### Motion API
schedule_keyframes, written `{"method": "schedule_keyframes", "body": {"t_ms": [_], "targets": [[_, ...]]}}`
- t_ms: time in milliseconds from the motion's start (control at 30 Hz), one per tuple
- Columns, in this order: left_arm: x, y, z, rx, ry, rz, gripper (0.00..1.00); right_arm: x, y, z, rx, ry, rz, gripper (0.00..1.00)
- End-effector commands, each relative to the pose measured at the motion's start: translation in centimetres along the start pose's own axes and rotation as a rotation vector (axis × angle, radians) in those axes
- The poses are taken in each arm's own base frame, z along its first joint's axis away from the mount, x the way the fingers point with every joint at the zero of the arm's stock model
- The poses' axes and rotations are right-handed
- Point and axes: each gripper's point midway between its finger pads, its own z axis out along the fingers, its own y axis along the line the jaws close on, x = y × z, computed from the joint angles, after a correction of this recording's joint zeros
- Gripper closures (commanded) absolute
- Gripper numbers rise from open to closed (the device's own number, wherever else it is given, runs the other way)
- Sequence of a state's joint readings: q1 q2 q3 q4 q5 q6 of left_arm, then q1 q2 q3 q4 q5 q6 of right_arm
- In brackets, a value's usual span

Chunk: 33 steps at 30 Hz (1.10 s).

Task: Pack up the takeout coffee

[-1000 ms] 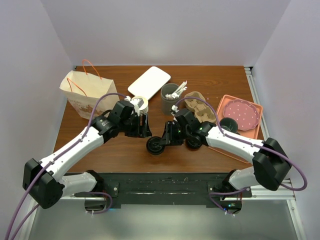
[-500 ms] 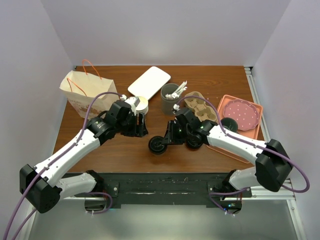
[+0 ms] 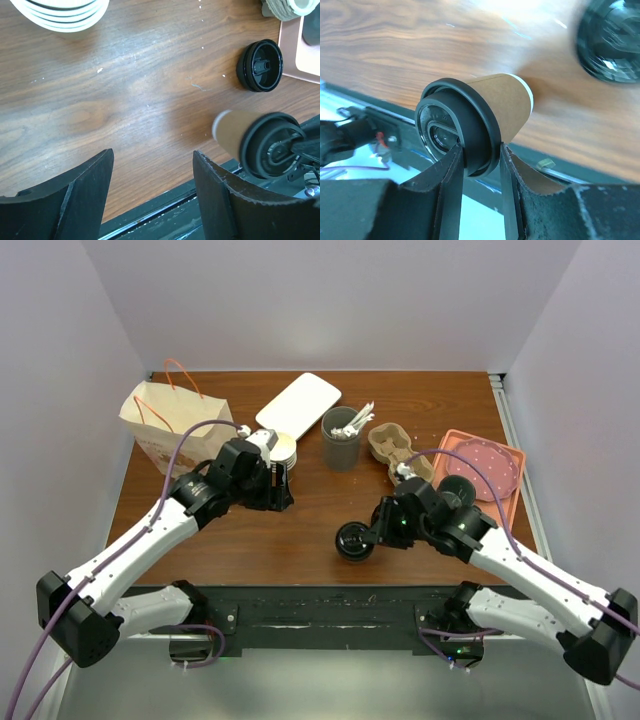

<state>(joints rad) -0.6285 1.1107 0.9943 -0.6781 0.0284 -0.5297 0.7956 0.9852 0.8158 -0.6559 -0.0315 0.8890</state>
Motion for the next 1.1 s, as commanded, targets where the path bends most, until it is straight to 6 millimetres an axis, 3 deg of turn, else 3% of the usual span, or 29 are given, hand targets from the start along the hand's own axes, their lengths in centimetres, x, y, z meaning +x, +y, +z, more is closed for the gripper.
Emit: {"method": "schedule_keyframes", "body": {"t_ms": [0,133,433,633,733,833,1000,1067], "targets": [[-2.6,-0.7,-1.4,0.015,-0.085,0.022,0.31,1.7,-4.6,-1.9,0.144,-0.025,0.101,0.75],[-2.8,-0.8,-1.4,0.014,-0.093,0.02,0.31,2.4,-6.9,-2.7,0.204,-0.06,0.145,0.74],[-3.3,-0.6,-1.7,-0.004,-0.108,0.019,0.31,1.7,-8.4,-2.7,0.204,-0.173,0.226,0.68],[-3.5,-0.4,-2.0,-0.017,-0.114,0.023,0.31,2.2,-9.9,-2.5,0.248,-0.187,0.253,0.58],[-3.6,-0.2,-2.2,-0.032,-0.118,0.02,0.31,1.8,-10.4,-3.2,0.269,-0.221,0.272,0.5],[-4.3,0.7,-2.6,-0.088,-0.142,0.012,0.27,0.9,-9.8,-4.5,0.258,-0.255,0.282,0.4],[-7.1,2.0,-4.8,-0.22,-0.218,-0.036,0.25,-2.0,-7.1,-7.8,0.241,-0.293,0.211,0.39],[-8.6,2.9,-6.0,-0.301,-0.252,-0.057,0.25,-2.7,-6.5,-8.1,0.272,-0.279,0.151,0.39]]}}
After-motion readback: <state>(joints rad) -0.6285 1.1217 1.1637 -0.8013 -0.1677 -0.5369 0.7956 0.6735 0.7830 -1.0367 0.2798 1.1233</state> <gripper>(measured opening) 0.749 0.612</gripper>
